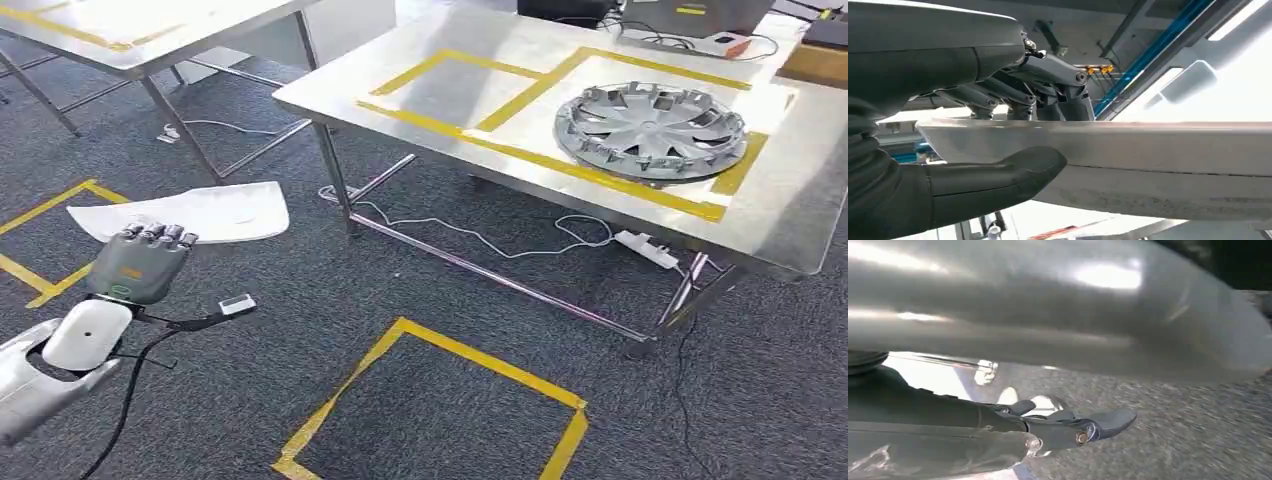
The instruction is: Take the parts from the cabinet and place them on the table.
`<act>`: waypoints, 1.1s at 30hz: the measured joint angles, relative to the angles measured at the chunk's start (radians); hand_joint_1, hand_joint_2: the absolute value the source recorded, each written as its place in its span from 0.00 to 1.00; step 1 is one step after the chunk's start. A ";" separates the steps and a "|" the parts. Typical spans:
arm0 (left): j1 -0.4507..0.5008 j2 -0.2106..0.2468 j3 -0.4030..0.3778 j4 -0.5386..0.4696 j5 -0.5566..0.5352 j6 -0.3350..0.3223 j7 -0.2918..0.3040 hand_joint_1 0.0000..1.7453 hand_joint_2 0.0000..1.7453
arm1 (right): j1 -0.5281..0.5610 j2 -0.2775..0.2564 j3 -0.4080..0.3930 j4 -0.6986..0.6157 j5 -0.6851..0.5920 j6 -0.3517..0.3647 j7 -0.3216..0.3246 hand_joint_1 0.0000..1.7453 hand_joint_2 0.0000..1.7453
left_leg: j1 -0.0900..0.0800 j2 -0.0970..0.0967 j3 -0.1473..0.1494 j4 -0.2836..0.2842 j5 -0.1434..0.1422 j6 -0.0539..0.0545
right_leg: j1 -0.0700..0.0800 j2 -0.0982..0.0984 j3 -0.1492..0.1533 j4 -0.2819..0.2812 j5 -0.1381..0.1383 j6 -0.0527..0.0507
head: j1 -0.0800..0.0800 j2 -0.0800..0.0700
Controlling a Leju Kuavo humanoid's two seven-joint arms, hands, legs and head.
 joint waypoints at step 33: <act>-0.025 0.030 -0.047 0.002 0.000 0.013 0.025 0.79 1.00 | -0.010 -0.012 0.038 0.008 -0.048 0.002 0.008 0.00 0.00 | -0.035 -0.014 0.120 0.181 -0.131 0.023 | 0.052 0.031 -0.054 -0.026 0.091 -0.055 | 0.006 0.000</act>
